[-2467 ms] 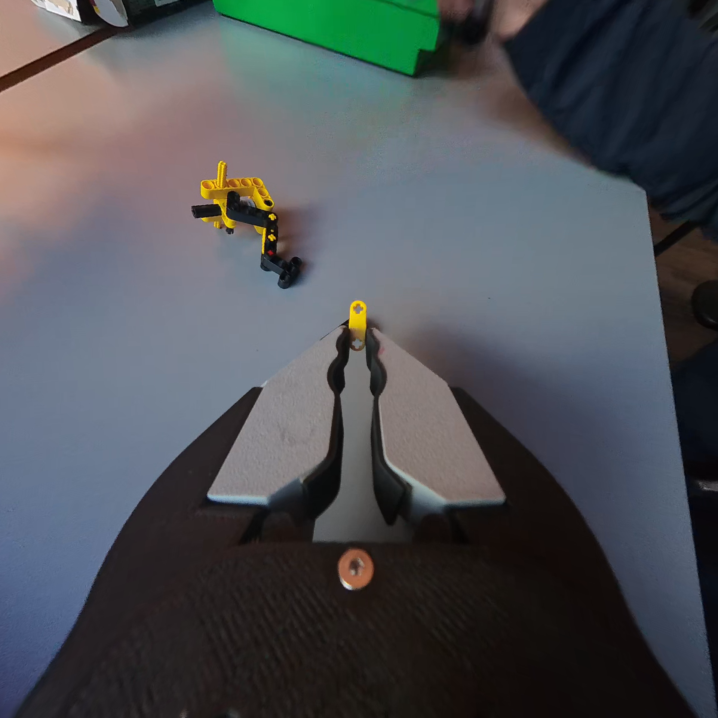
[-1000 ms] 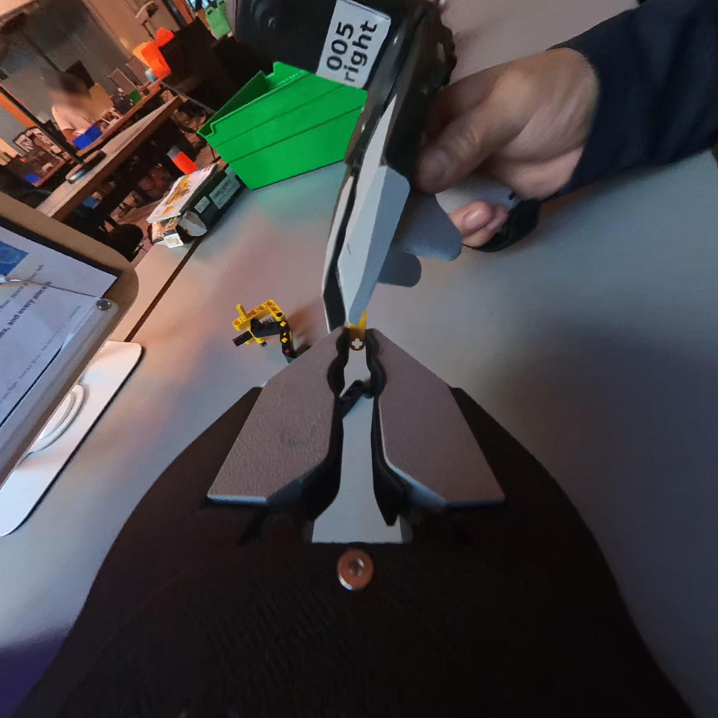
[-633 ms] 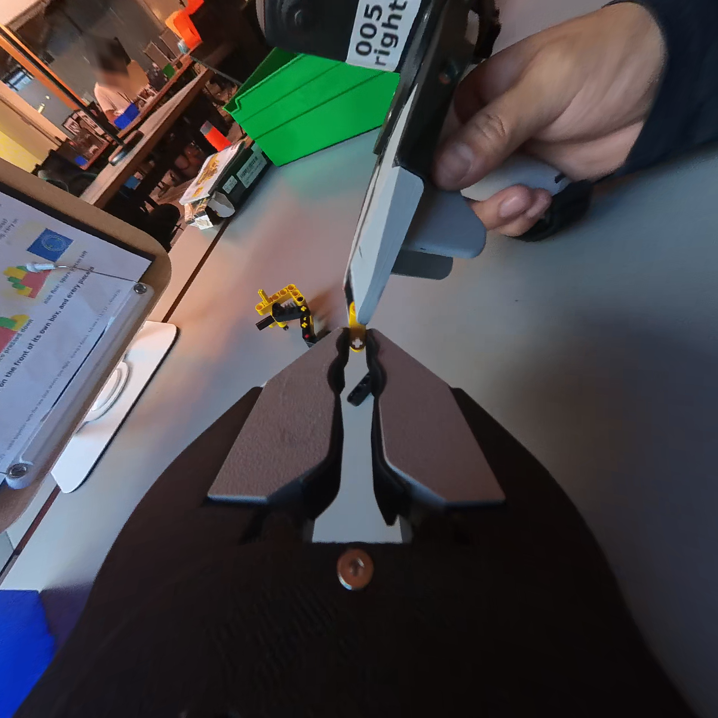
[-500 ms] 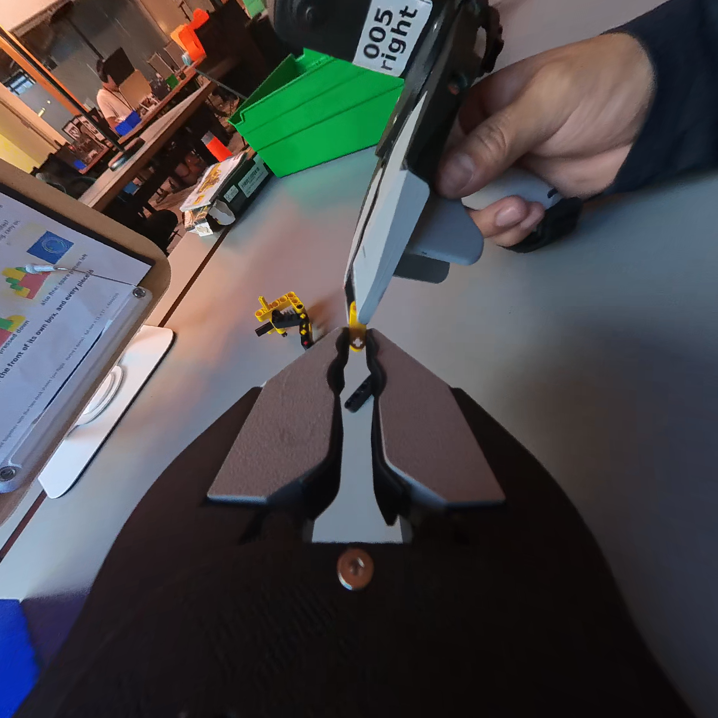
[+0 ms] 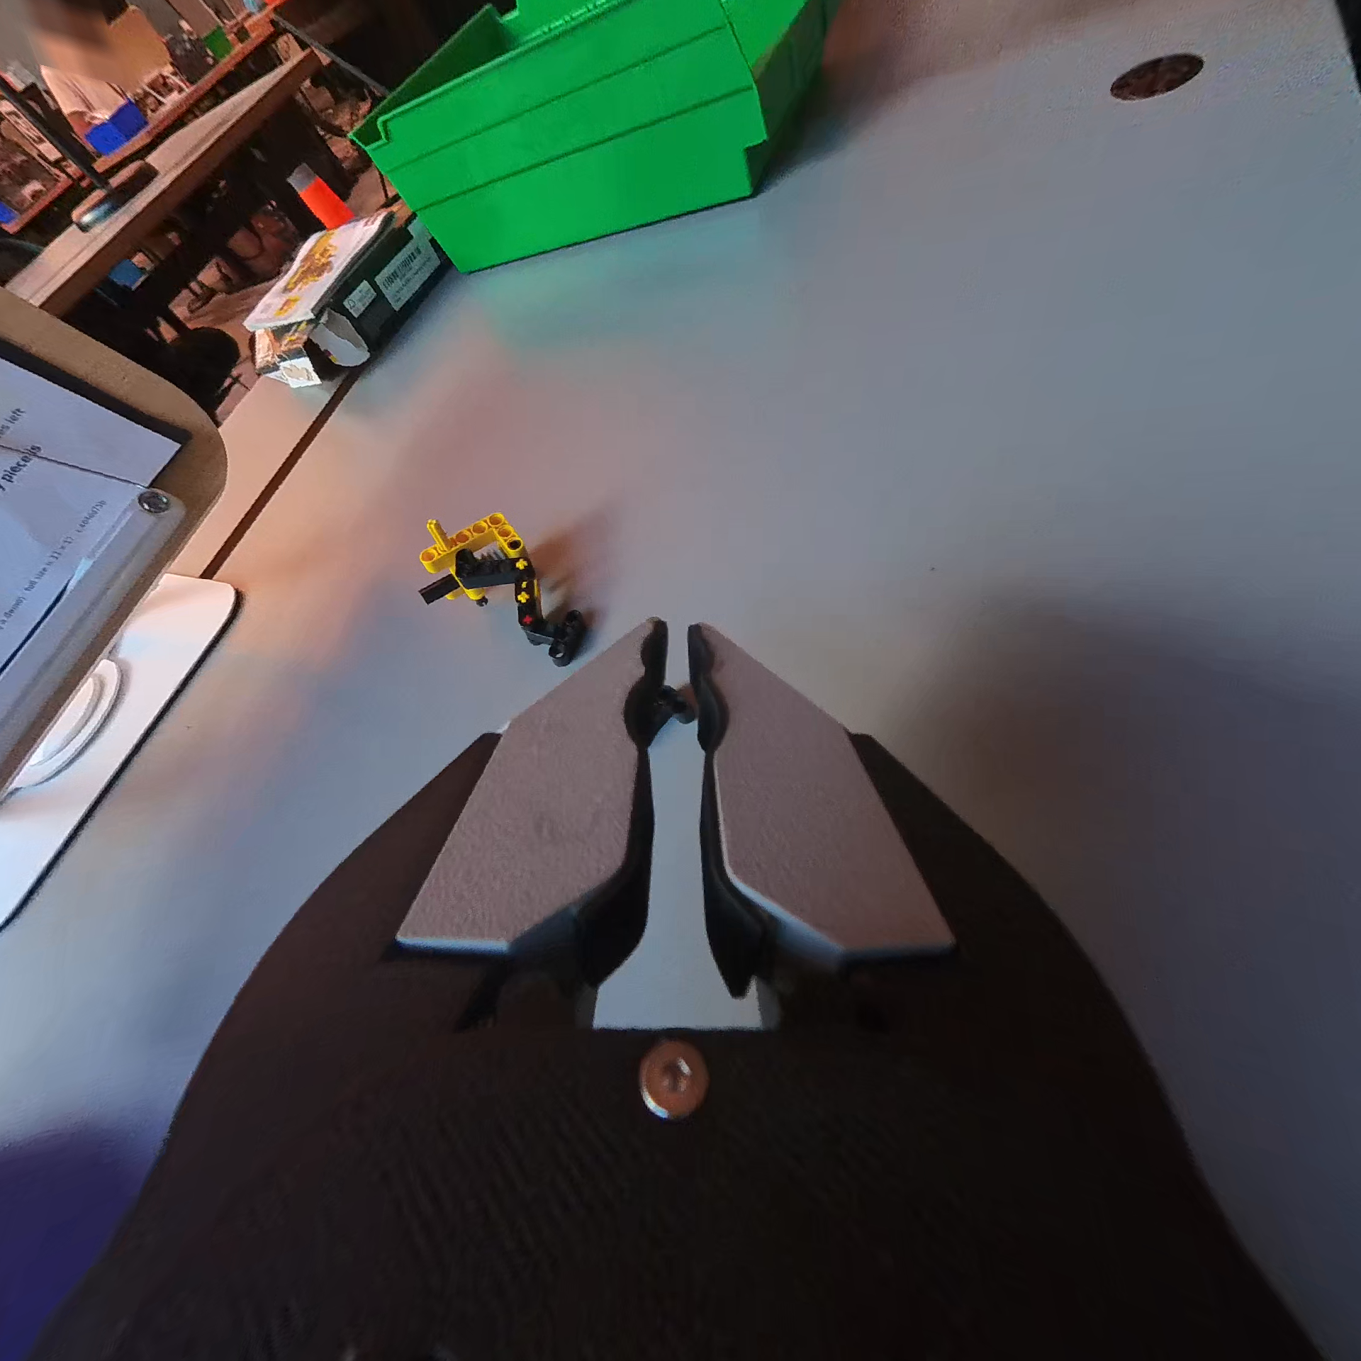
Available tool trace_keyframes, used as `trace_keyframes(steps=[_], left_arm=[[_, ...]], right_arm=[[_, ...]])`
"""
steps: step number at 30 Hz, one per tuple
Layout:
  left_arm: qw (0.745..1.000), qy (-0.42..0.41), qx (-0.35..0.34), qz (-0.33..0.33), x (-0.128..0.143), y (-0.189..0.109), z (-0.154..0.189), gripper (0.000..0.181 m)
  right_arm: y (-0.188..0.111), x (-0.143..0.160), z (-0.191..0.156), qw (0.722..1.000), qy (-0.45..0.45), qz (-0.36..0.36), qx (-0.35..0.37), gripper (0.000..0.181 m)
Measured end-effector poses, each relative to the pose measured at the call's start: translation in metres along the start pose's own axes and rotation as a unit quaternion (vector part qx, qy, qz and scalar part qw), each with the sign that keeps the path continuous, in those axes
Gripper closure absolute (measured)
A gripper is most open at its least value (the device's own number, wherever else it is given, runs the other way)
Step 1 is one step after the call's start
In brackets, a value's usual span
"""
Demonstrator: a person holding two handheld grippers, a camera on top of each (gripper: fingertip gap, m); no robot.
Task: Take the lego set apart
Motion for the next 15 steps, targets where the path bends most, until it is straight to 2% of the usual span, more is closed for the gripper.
trace_keyframes(steps=[1,3,6,8,11,13,15], left_arm=[[1.0,0.003,0.001,-0.001,0.0,0.0,0.0,0.18],[1.0,0.004,0.001,-0.005,0.002,0.0,0.0,0.181],[1.0,-0.004,0.0,-0.01,0.005,0.001,-0.002,0.181],[1.0,-0.01,0.003,-0.013,0.007,0.002,-0.001,0.181],[1.0,-0.008,0.004,-0.021,0.011,0.003,-0.001,0.181],[0.999,-0.007,-0.007,-0.034,0.015,0.001,-0.006,0.181],[0.999,-0.018,-0.015,-0.045,0.02,-0.004,-0.014,0.181]], right_arm=[[-0.006,0.015,0.03,0.998,-0.005,-0.054,0.042,0.174],[-0.017,0.047,0.064,0.984,0.001,-0.159,0.083,0.171],[-0.022,0.067,0.079,0.978,-0.004,-0.184,0.095,0.168],[-0.026,0.068,0.082,0.977,0.013,-0.189,0.096,0.158],[-0.029,0.043,0.079,0.99,0.025,-0.098,0.103,0.158],[-0.029,0.017,0.048,0.998,0.025,-0.025,0.059,0.153],[-0.027,-0.008,0.001,0.999,-0.004,0.041,0.009,0.152]])
Point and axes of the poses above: each gripper's, where its closed fingertips meet, y out along the fingers, x out of its underside, z = x × y across the jaws, the point moved 2 cm from there along -y, back along the fingers, and after that the axes turned 14 degrees about z, right-handed, at the moved point
